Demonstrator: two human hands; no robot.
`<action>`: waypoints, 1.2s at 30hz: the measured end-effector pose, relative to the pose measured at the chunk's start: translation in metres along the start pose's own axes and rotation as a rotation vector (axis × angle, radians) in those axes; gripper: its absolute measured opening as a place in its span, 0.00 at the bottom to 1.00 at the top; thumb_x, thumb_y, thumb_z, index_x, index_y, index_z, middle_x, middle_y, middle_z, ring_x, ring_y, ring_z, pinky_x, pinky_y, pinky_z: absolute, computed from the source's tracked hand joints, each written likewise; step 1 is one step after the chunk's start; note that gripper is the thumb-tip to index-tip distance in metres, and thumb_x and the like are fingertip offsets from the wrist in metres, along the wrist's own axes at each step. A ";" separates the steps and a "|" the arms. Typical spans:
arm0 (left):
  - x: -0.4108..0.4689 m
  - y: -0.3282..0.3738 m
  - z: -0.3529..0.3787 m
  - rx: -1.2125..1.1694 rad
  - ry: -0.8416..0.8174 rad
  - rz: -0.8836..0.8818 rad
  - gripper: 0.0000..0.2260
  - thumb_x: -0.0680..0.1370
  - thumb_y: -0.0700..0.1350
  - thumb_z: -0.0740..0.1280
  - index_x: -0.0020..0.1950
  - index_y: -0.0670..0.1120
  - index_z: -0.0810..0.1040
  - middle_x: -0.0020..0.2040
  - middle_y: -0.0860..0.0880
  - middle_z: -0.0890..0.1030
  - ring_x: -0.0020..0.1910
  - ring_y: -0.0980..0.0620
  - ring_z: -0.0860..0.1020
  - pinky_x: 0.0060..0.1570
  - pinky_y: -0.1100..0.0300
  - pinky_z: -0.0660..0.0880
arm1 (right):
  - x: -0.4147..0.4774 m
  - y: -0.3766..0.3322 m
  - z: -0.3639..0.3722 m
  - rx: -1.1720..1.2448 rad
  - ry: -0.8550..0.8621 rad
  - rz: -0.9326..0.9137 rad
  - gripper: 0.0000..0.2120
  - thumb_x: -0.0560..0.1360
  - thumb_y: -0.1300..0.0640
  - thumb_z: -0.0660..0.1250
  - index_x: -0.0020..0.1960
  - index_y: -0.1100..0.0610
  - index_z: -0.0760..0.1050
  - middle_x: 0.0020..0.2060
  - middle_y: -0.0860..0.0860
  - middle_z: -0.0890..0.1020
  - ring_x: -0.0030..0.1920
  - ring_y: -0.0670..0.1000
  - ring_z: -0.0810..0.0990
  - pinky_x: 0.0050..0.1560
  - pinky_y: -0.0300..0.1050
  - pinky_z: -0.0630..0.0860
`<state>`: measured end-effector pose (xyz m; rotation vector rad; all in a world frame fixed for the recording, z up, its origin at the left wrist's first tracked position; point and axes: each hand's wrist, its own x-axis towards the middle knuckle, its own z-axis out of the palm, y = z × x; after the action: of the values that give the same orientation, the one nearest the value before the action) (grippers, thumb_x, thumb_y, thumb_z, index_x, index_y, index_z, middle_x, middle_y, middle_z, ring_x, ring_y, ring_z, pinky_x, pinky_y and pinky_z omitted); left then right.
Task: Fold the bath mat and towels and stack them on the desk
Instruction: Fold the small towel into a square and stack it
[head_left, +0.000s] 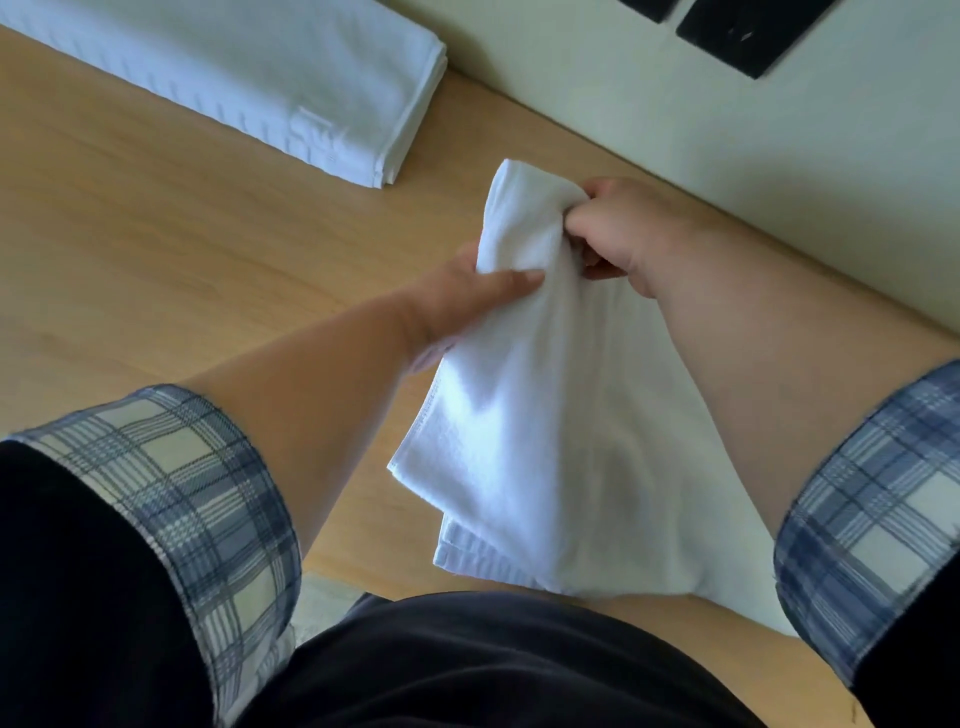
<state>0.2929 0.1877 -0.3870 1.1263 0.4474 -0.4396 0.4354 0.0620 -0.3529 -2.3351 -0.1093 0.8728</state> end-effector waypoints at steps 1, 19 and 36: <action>-0.006 -0.004 -0.004 0.039 -0.059 -0.091 0.22 0.71 0.51 0.75 0.64 0.48 0.77 0.57 0.48 0.84 0.56 0.49 0.82 0.60 0.49 0.77 | 0.001 -0.001 0.001 0.019 0.022 0.008 0.11 0.64 0.58 0.60 0.41 0.50 0.79 0.30 0.46 0.80 0.34 0.49 0.79 0.30 0.40 0.78; -0.008 0.015 -0.084 0.966 0.454 -0.237 0.25 0.75 0.60 0.69 0.66 0.46 0.76 0.58 0.45 0.80 0.54 0.43 0.78 0.55 0.50 0.74 | -0.054 0.057 0.099 -0.794 -0.152 -0.398 0.45 0.74 0.32 0.63 0.80 0.45 0.43 0.81 0.52 0.41 0.80 0.53 0.38 0.77 0.62 0.43; -0.070 -0.006 -0.028 -0.206 0.285 -0.215 0.11 0.83 0.52 0.62 0.59 0.48 0.76 0.40 0.49 0.84 0.37 0.53 0.84 0.40 0.54 0.83 | -0.103 0.047 0.090 -0.195 0.222 -0.322 0.13 0.77 0.57 0.63 0.60 0.49 0.78 0.53 0.48 0.83 0.54 0.53 0.80 0.49 0.42 0.71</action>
<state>0.2282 0.2191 -0.3633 0.9469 0.8500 -0.4110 0.2939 0.0438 -0.3752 -2.4833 -0.4804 0.4590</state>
